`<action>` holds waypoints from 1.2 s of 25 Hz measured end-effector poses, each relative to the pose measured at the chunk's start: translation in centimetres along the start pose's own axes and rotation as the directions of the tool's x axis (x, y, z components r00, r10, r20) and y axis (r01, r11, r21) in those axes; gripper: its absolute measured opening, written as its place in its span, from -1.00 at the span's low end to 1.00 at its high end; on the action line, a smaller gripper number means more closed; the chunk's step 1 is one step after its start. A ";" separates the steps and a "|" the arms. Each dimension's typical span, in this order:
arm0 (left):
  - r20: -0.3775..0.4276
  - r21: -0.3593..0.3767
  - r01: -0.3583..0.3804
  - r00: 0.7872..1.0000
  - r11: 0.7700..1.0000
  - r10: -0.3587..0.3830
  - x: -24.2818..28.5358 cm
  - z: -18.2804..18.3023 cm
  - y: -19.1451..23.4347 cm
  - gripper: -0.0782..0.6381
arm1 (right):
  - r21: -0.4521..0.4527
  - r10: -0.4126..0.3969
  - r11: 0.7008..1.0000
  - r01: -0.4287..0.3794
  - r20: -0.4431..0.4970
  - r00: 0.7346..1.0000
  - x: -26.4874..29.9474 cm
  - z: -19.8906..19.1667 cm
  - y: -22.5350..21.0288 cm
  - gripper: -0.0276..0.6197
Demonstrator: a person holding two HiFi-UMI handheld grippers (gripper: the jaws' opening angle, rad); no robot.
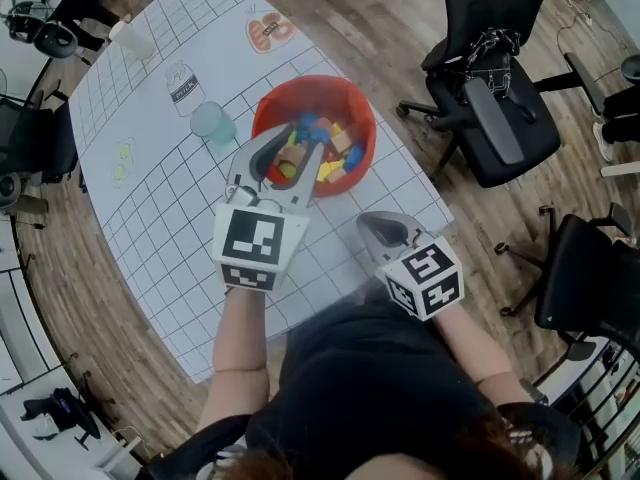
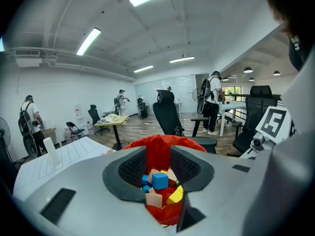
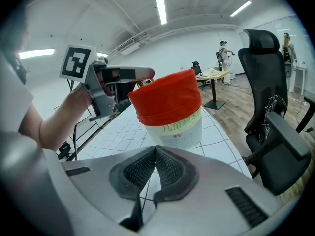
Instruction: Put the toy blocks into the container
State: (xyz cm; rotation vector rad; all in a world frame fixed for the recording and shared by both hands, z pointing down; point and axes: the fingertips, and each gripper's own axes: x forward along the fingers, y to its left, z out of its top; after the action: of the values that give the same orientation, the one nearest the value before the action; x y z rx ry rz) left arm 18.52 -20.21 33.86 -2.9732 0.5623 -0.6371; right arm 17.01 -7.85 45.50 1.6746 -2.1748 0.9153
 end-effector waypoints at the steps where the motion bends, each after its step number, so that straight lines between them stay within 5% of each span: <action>1: 0.003 -0.007 -0.002 1.000 1.000 0.002 -0.1 0.0 0.1 -0.33 | 0.001 0.000 1.000 0.000 0.000 1.000 0.0 0.0 0.0 -0.87; 14: 0.051 -0.158 -0.173 0.982 0.972 0.183 -7.0 -2.0 5.3 -0.65 | -0.066 0.040 0.997 -0.041 -0.015 0.999 1.8 1.8 2.9 -0.87; 30: -0.083 -0.359 -0.430 0.899 0.828 0.431 -19.1 -11.7 10.2 -0.70 | -0.218 0.187 0.956 -0.196 -0.060 0.980 6.9 3.8 11.0 -0.87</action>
State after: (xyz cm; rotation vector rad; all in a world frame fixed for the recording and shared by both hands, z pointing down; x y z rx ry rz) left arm -5.90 -22.52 35.95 -2.9871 1.4508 -0.5297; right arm 5.28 -13.99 42.76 1.3511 -2.3458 0.7096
